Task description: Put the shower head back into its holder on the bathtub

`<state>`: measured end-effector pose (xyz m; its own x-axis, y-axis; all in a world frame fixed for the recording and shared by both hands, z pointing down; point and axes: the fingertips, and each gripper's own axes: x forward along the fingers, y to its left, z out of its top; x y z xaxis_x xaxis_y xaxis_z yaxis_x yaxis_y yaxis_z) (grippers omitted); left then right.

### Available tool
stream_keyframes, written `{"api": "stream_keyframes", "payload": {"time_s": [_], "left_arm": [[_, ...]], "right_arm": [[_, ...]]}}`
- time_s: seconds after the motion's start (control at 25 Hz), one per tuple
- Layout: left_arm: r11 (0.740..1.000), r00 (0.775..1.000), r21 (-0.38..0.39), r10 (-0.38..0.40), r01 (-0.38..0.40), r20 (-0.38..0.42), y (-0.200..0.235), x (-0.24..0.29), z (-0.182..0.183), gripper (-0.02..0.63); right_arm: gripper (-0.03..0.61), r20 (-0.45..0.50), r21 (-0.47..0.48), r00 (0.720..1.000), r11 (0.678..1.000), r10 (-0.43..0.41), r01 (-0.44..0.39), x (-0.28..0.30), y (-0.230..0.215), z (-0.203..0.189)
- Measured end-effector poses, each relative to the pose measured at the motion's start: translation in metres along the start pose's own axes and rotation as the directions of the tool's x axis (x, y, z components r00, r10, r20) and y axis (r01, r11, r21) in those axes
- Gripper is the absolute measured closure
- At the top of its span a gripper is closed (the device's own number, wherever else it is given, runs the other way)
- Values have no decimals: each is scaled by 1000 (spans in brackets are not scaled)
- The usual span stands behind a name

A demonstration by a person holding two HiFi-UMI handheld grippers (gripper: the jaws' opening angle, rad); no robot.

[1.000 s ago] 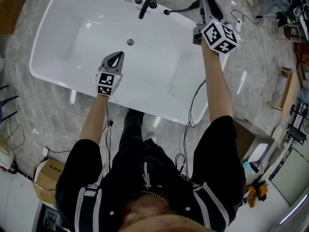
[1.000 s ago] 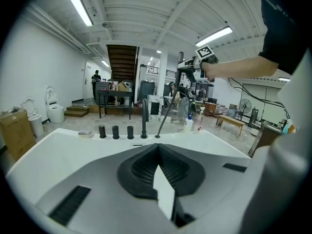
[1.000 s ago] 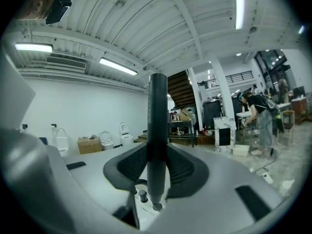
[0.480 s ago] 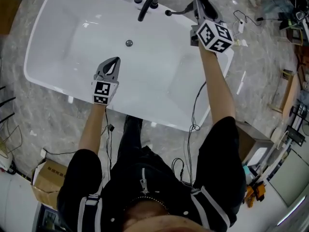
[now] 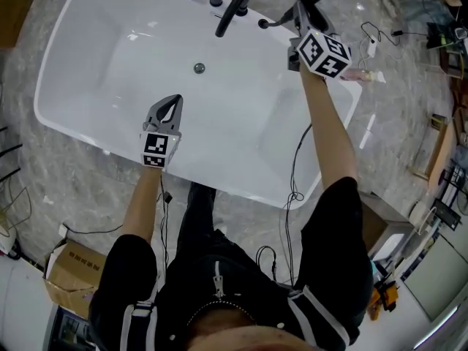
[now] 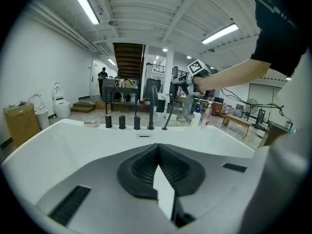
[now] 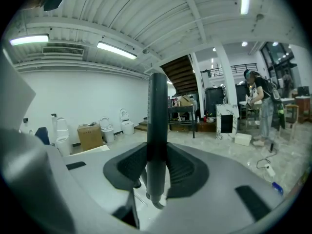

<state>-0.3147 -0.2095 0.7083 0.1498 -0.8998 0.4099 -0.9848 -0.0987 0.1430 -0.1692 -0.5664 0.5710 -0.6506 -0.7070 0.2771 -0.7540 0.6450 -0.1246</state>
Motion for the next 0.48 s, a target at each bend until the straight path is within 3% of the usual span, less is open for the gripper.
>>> {"api": "stream_keyframes", "payload": {"time_s": [0.48], "left_arm": [[999,999,-13,38,-38,8,11,3,-28,591]], "right_arm": [[451,-51,-73,999,997,1,-4,38,-14,-56]]}}
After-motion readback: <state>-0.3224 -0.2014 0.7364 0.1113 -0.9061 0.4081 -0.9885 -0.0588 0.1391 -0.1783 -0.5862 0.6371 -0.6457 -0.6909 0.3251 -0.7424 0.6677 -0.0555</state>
